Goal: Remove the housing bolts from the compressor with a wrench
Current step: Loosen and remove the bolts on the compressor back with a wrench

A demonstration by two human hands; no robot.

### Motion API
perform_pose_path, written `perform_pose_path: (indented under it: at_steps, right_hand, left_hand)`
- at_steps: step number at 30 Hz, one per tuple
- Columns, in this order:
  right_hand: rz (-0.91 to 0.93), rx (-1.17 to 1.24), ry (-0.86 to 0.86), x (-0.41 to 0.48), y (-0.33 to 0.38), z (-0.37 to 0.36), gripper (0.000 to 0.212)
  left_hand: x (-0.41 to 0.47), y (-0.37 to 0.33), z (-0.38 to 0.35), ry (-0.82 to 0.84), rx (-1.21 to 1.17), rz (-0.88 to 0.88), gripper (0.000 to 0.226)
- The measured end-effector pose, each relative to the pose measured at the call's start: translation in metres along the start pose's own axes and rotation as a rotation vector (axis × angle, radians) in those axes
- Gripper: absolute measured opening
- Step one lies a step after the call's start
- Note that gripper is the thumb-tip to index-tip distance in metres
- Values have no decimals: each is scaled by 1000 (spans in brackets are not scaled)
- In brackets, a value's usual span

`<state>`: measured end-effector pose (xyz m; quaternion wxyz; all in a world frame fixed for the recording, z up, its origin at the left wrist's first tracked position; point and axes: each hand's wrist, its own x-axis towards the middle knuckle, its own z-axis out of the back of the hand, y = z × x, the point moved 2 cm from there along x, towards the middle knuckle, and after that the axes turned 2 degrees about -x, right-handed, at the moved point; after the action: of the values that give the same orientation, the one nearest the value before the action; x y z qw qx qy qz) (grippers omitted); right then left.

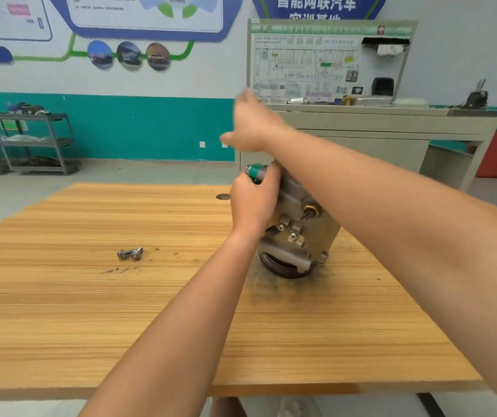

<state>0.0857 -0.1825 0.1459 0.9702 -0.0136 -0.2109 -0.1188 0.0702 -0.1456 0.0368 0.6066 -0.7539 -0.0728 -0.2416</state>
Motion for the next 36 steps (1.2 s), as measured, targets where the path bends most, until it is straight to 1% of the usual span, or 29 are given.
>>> perform_pose_path:
  at_steps: [2,4,5,6,7,8,9,11,13,15,17,19,20,22,24,25,27,29,30,32,34,36]
  right_hand:
    - [228,-49,-98,-30,33,-1,81]
    - [421,-54,-251,-81,56,-10,85]
    - [496,23,-363,-114,62,-14,81]
    - [554,176,-488,-147,60,-16,70]
    - [588,360,-606,-174,52,-17,54]
    - [573,499,-704,-194,36,-19,39]
    - [516,590,-756,-209,16,-21,29]
    - [323,638,-852,-221,-28,-18,16]
    - [111,576,-944,-215,-66,-11,13]
    - [-75,507,-975,-196,-100,-8,19]
    - [-227,453,-916,-163,-127,-3,26]
    - [-323,386,-766,-118,-141,2,32]
    - [-337,354,-657,-93,-142,4,35]
    - [-313,305,-391,-46,-133,6,48]
    - [-267,270,-153,-12,-113,5,65]
    - [-251,248,-71,0,-103,5,71]
    - [-220,236,29,17,-87,1,77]
    - [-148,260,76,25,-68,-2,75]
    - [-75,260,90,25,-54,-2,74]
    - [133,216,85,13,-19,-2,74]
    - [344,104,11,-13,20,-1,76]
    - [523,-14,-144,-58,52,-8,82]
  left_hand:
    - [2,0,0,16,112,-66,37]
    - [4,0,2,26,125,-84,42]
    - [3,1,4,27,82,-68,39]
    - [2,2,6,22,19,-38,33]
    - [-1,3,8,10,-51,0,26]
    - [-3,3,10,-10,-116,37,21]
    - [-5,4,13,-25,-167,65,22]
    - [-5,5,19,-32,-205,103,27]
    - [-5,6,20,-3,-204,124,24]
    - [-4,7,20,15,-189,143,25]
    - [-2,8,18,23,-178,143,22]
    - [-2,10,17,30,-159,143,20]
    - [-2,10,16,34,-152,137,20]
    - [-3,9,15,31,-152,118,22]
    - [-5,7,12,14,-164,101,27]
    - [-7,6,10,4,-161,95,31]
    - [-11,6,7,-17,-132,79,31]
    - [-15,4,2,-44,-102,54,27]
    - [-15,3,-1,-58,-90,48,26]
    - [-15,-2,-6,-69,-67,47,21]
    - [-15,-6,-6,-51,-6,17,11]
    - [-18,-7,-5,-62,47,-6,8]
